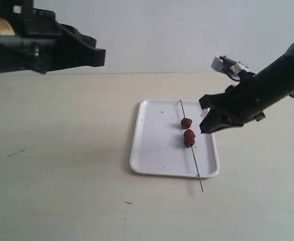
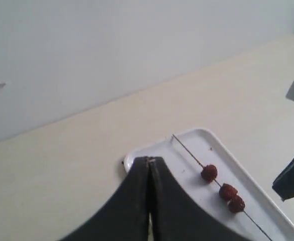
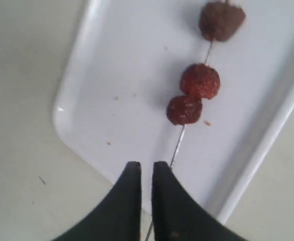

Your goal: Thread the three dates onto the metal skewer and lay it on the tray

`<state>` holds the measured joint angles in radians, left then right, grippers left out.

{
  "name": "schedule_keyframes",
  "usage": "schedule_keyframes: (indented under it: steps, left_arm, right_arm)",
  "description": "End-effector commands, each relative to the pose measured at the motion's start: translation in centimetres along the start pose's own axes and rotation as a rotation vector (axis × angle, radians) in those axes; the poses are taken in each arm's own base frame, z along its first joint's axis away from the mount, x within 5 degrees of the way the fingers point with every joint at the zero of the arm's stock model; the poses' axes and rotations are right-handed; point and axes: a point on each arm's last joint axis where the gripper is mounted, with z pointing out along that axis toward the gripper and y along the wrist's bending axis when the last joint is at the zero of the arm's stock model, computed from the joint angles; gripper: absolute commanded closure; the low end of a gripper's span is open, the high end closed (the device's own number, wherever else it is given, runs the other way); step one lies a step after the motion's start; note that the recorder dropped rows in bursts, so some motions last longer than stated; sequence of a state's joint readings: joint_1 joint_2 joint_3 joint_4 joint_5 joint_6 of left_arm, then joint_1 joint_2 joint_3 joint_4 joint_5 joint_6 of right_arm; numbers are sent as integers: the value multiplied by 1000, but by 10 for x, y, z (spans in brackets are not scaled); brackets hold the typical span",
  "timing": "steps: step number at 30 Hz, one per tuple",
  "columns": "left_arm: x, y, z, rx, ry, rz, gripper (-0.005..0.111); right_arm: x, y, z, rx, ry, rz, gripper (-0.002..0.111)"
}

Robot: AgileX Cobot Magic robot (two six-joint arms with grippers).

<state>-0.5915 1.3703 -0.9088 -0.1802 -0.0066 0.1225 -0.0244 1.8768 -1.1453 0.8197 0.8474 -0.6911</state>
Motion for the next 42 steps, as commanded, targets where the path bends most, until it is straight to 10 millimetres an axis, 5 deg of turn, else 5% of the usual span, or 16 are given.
schedule_keyframes:
  steps: [1, 5, 12, 20, 28, 31, 35, 42]
  left_arm:
    - [21, 6, -50, -37, -219, -11, 107]
    - [58, 9, -93, -47, -274, -10, 107]
    - [131, 14, -151, -38, -324, -64, 107]
    - [141, 14, -160, -30, -334, -66, 107]
    - [139, 15, -162, -51, -365, -34, 107]
    - [153, 31, -177, -228, -264, -11, 107]
    - [177, 37, -197, -406, -255, -24, 107]
    - [205, 31, -197, -379, -128, -163, 107]
  right_arm:
    - [3, 42, -63, 10, -180, -118, 108]
    - [39, 78, -124, 89, -452, -233, 108]
    - [173, 143, -204, 104, -787, -530, 108]
    - [247, 175, -243, 121, -1072, -712, 108]
    - [300, 188, -255, 136, -1253, -827, 108]
    - [320, 190, -258, 141, -1317, -867, 108]
    - [325, 191, -258, 142, -1333, -876, 108]
    - [325, 191, -258, 142, -1333, -876, 108]
